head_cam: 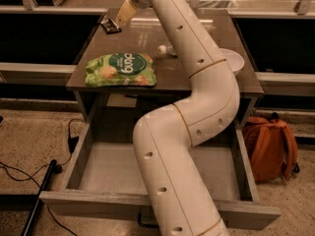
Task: Place rxbar chocolate into top drawer
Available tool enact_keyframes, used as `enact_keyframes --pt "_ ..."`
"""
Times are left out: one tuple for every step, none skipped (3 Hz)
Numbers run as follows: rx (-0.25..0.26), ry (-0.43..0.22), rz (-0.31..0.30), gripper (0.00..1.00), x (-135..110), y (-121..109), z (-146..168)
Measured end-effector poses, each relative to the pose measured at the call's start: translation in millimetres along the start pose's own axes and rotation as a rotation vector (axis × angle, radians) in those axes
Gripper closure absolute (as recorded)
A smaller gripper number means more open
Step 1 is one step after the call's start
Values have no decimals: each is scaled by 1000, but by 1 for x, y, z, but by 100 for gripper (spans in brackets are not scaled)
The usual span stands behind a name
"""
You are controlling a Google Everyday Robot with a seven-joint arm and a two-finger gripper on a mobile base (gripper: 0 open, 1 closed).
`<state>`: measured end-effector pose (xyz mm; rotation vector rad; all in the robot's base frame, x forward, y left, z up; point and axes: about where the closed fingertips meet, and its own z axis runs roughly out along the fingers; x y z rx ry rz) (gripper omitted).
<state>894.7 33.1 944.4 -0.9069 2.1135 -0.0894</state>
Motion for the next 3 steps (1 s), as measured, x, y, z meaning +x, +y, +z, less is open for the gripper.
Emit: enact_keyframes --pt "45 -31 3 0 -7 -19 -21" --pt "70 -62 26 0 -4 -42 -42" --pt "70 -62 26 0 -4 -42 -42"
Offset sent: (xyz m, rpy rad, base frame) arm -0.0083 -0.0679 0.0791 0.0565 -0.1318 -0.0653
